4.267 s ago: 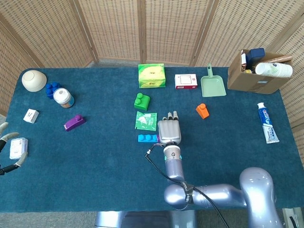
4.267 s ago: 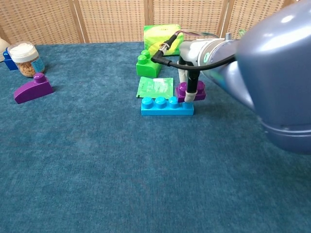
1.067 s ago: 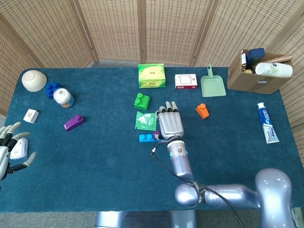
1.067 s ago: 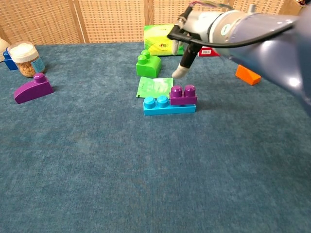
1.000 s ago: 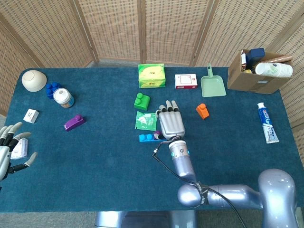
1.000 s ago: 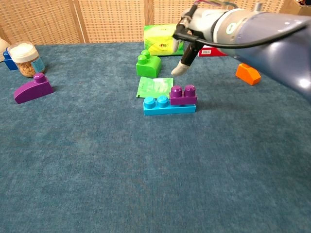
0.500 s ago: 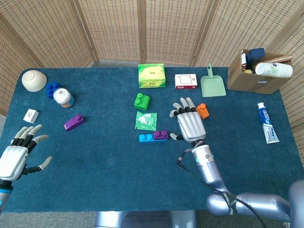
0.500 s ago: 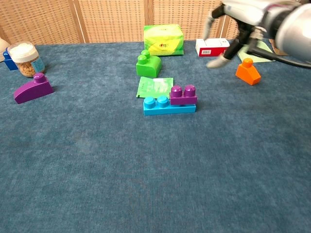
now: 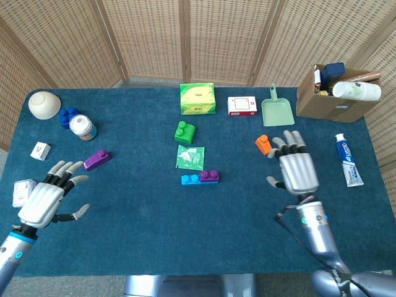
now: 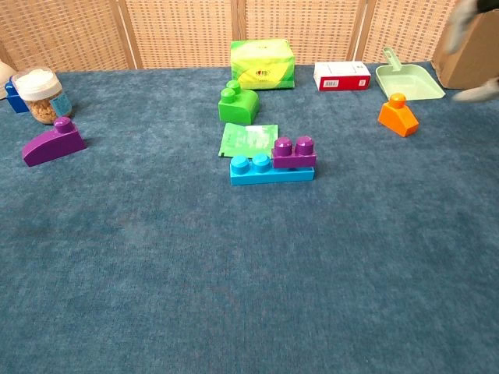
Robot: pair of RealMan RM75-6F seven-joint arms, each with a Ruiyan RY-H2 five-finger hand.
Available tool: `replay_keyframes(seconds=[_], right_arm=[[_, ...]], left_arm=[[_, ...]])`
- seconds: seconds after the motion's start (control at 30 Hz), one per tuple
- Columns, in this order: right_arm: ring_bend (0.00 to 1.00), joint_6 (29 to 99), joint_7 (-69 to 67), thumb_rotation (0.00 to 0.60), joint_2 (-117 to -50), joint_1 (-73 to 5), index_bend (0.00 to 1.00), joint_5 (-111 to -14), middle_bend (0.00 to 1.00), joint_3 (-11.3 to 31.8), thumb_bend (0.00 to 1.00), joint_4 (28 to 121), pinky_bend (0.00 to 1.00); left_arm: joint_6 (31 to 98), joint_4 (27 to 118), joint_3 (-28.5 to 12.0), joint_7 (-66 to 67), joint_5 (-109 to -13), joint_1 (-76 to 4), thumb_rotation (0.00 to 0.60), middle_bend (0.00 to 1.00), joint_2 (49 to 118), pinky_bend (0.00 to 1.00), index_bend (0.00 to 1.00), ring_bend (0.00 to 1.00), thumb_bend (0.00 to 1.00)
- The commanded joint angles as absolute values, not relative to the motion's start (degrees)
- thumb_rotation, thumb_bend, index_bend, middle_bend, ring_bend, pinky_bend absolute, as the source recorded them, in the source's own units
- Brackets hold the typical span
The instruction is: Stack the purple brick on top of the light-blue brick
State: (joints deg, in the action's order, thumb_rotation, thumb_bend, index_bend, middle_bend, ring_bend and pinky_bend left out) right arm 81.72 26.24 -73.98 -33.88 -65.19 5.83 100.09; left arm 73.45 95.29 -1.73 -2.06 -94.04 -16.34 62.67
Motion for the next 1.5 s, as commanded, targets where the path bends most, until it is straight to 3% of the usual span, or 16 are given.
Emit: replay_keyframes(seconds=[0.03, 0.27, 0.4, 0.47, 0.73, 1.2, 1.5], right_arm=[[0.0, 83.46, 24.67, 0.536, -71.37, -31.19, 0.42, -66.42, 0.23, 5.32, 0.13, 100.22, 0.02], [0.0, 85.26, 21.38, 0.553, -66.7, -26.74, 0.43, -68.36, 0.23, 4.95, 0.13, 102.23, 0.02], [0.0, 85.57, 19.91, 0.553, -65.0, -24.93, 0.44, -69.01, 0.23, 4.95, 0.13, 102.85, 0.02], [0.0, 85.72, 19.36, 0.554, -64.16, -23.95, 0.44, -69.43, 0.23, 4.87, 0.13, 103.23, 0.02], [0.0, 86.48, 16.1, 0.557, -61.81, -20.62, 0.44, -71.46, 0.23, 5.09, 0.13, 104.19, 0.02], [0.0, 87.55, 10.92, 0.559, -58.61, -16.11, 0.44, -73.64, 0.23, 6.04, 0.13, 104.93, 0.02], [0.0, 87.32, 8.13, 0.561, -57.12, -14.36, 0.44, -75.34, 0.23, 6.74, 0.13, 105.45, 0.01]], left_arm=[[70.55, 95.28, -2.43, -0.96, -95.64, -19.49, 0.275, 0.03, 63.4, 0.0, 0.22, 0.0, 0.37], [65.93, 92.01, -4.69, -3.0, -98.38, -27.01, 0.135, 0.04, 68.0, 0.0, 0.21, 0.0, 0.38], [63.67, 89.73, -5.53, -5.54, -98.91, -30.72, 0.02, 0.04, 70.9, 0.0, 0.19, 0.0, 0.36], [62.25, 88.92, -5.94, -6.14, -99.13, -32.81, 0.0, 0.04, 72.29, 0.0, 0.18, 0.0, 0.35], [56.77, 84.28, -7.98, -10.97, -98.63, -41.39, 0.0, 0.03, 78.47, 0.0, 0.16, 0.0, 0.32], [50.49, 71.14, -8.25, -17.9, -97.4, -52.62, 0.0, 0.0, 90.38, 0.0, 0.13, 0.0, 0.13], [50.07, 59.29, -7.01, -17.87, -97.99, -57.92, 0.0, 0.0, 100.23, 0.0, 0.1, 0.0, 0.11]])
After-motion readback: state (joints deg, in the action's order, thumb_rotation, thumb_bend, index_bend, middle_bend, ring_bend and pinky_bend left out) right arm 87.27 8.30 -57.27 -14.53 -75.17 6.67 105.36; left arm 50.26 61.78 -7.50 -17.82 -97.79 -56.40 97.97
